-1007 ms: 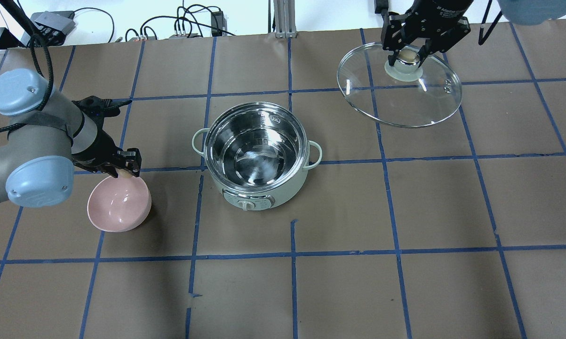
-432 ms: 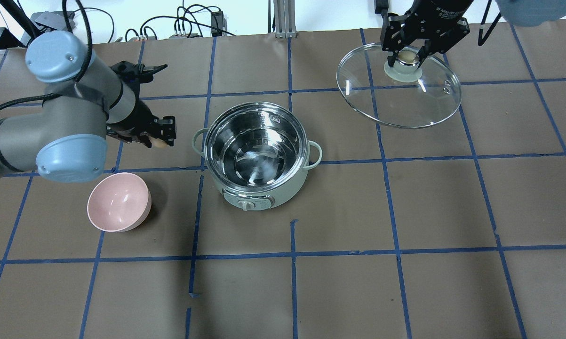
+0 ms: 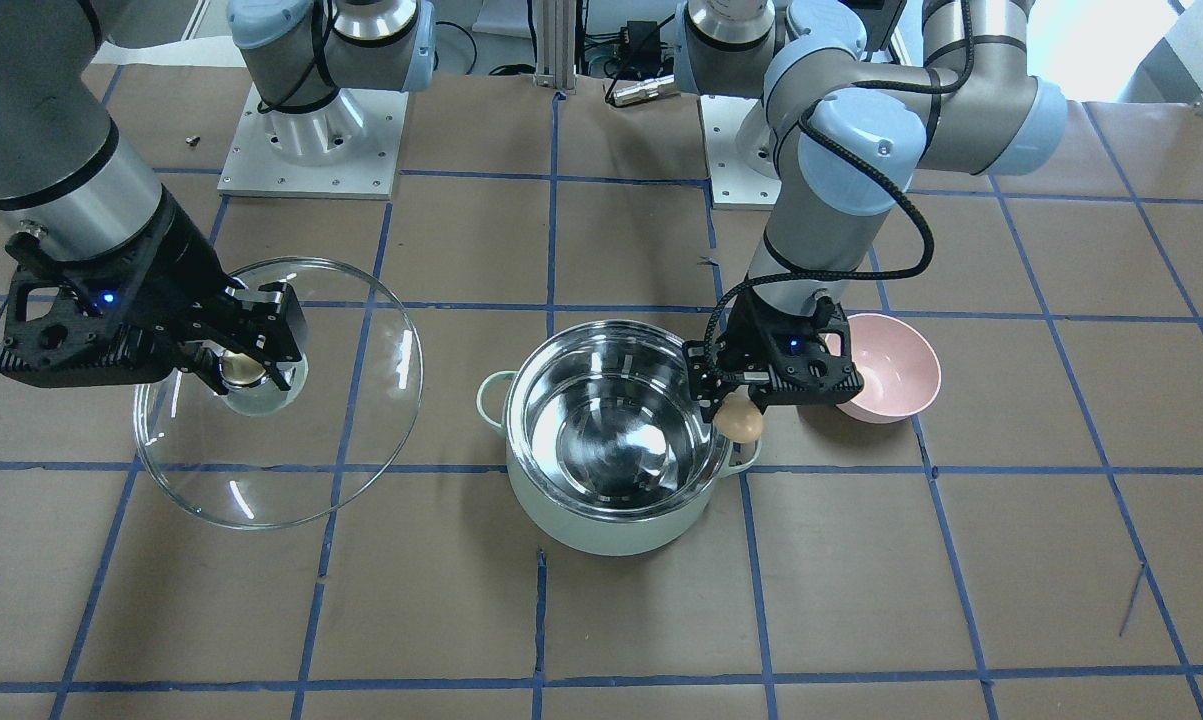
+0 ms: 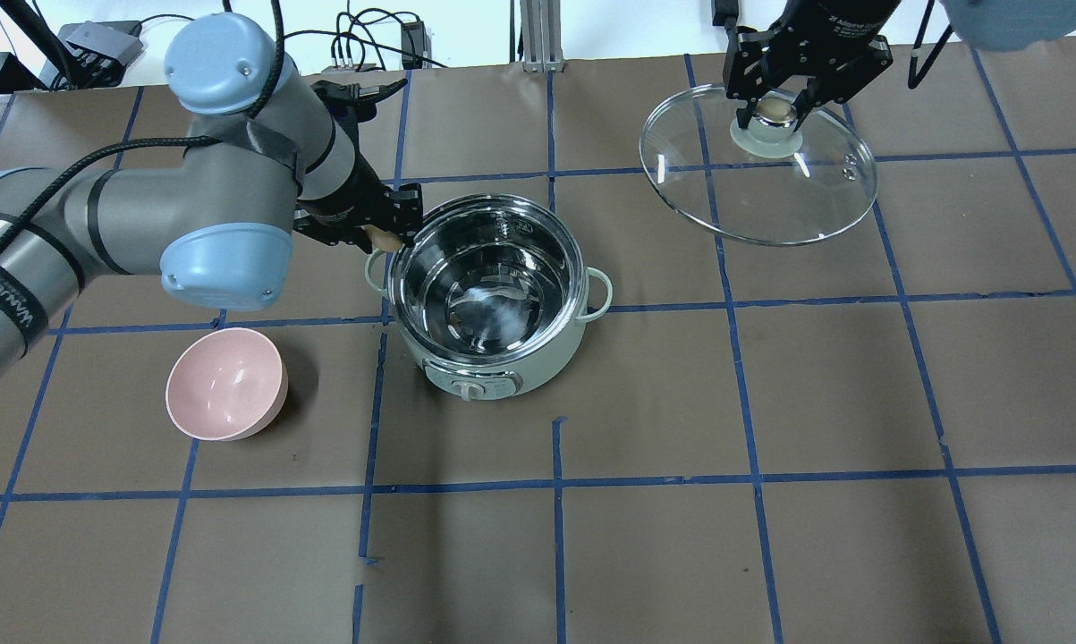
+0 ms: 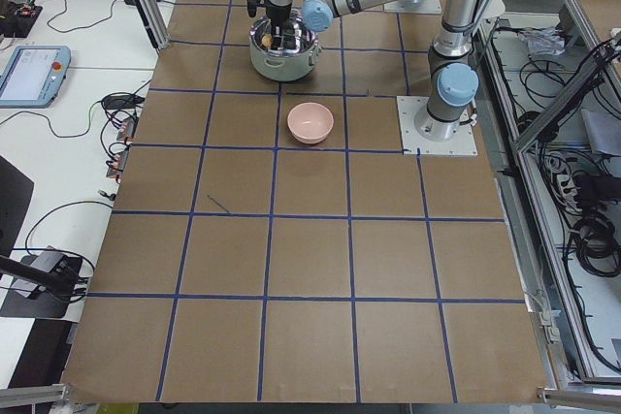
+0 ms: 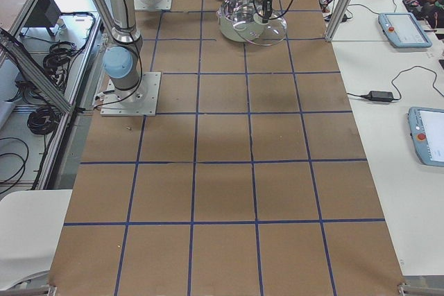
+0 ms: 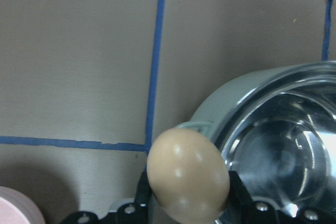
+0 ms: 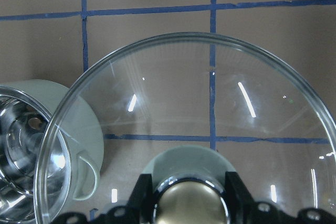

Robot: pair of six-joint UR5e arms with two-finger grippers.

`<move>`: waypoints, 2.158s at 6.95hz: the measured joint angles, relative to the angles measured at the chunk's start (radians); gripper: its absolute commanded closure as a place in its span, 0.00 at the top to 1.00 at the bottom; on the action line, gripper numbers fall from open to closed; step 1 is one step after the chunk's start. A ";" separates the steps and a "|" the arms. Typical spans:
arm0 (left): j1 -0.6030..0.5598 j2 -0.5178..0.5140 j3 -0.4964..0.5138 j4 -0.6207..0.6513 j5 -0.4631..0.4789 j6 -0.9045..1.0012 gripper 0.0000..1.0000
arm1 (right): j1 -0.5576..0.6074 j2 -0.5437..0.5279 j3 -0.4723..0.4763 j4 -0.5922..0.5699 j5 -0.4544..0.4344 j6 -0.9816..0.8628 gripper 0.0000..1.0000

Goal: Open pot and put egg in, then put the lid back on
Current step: 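Lift the egg with the left gripper and carry it over the pot, then open the left gripper to drop the egg into the pot, then withdraw, then carry the glass lid back over the pot with the right gripper and lower it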

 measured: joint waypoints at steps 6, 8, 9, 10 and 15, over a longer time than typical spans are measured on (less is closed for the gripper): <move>-0.042 -0.015 0.011 -0.004 0.012 0.011 0.93 | 0.000 0.000 0.000 -0.001 0.000 0.000 0.23; 0.039 0.041 0.053 -0.107 0.021 0.064 0.98 | 0.000 0.000 0.000 -0.002 0.000 0.001 0.23; 0.098 0.077 0.081 -0.186 0.023 0.118 0.99 | 0.000 0.000 0.000 -0.001 0.000 0.001 0.23; 0.146 0.113 0.104 -0.262 0.026 0.160 0.99 | 0.000 0.000 0.000 -0.002 0.000 0.001 0.23; 0.204 0.168 0.147 -0.389 0.089 0.192 1.00 | 0.002 -0.001 -0.003 -0.006 0.001 0.007 0.23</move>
